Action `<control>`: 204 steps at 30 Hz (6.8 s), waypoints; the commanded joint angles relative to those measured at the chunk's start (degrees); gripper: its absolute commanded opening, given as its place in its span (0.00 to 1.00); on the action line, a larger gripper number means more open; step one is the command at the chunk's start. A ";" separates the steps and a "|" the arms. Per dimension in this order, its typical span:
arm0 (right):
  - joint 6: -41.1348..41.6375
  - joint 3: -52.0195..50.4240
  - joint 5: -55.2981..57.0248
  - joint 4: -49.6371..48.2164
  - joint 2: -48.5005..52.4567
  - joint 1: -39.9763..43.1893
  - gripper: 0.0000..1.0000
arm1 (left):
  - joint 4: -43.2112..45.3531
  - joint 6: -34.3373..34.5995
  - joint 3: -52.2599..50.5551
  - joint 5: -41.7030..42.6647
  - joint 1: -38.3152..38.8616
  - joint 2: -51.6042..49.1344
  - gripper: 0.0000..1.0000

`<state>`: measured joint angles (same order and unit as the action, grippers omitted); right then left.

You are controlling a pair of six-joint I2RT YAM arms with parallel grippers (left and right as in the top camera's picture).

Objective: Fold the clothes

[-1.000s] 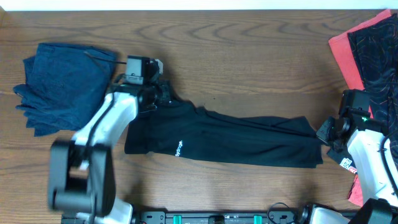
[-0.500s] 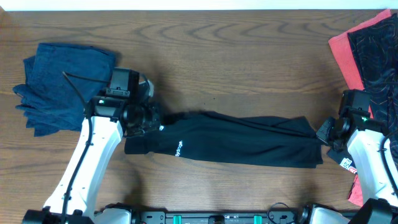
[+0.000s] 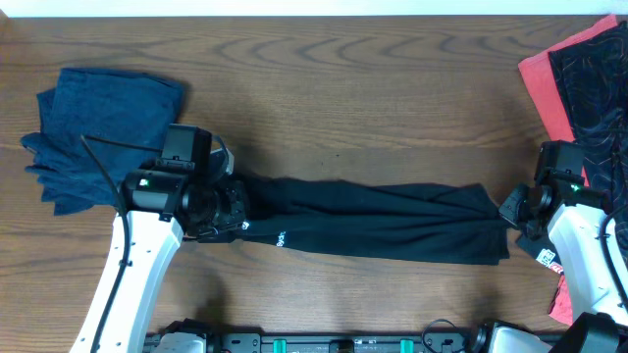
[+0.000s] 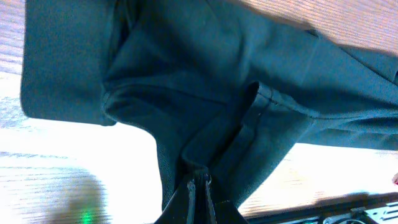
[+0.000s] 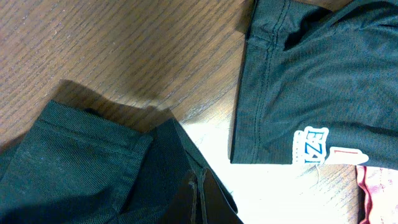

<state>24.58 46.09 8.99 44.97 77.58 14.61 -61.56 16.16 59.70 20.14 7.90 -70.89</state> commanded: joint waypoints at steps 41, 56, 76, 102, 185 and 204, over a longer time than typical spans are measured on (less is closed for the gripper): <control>-2.56 -0.15 -3.50 2.56 2.97 0.70 0.09 | 4.76 0.55 0.20 -11.17 -0.11 0.48 0.06; -4.52 -0.15 -10.56 -2.86 7.89 0.70 0.29 | 4.24 0.59 0.20 -16.55 -0.11 0.48 0.06; -5.60 -1.01 -16.94 -5.62 8.31 0.70 0.44 | 5.07 2.12 0.20 -16.52 -0.11 0.48 0.06; -6.40 -2.32 -15.45 -6.36 10.80 0.76 0.15 | 5.07 2.12 0.20 -16.52 -0.11 0.48 0.06; 9.99 3.50 -1.27 22.99 4.81 0.70 0.01 | 6.64 2.10 0.20 -16.59 -0.11 0.48 0.06; 10.10 3.19 -6.43 24.09 4.81 0.70 0.19 | 8.02 2.12 0.20 -16.55 -0.09 0.22 0.06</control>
<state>34.22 48.82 2.48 69.32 83.02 15.16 -54.15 18.02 59.70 5.13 7.92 -70.81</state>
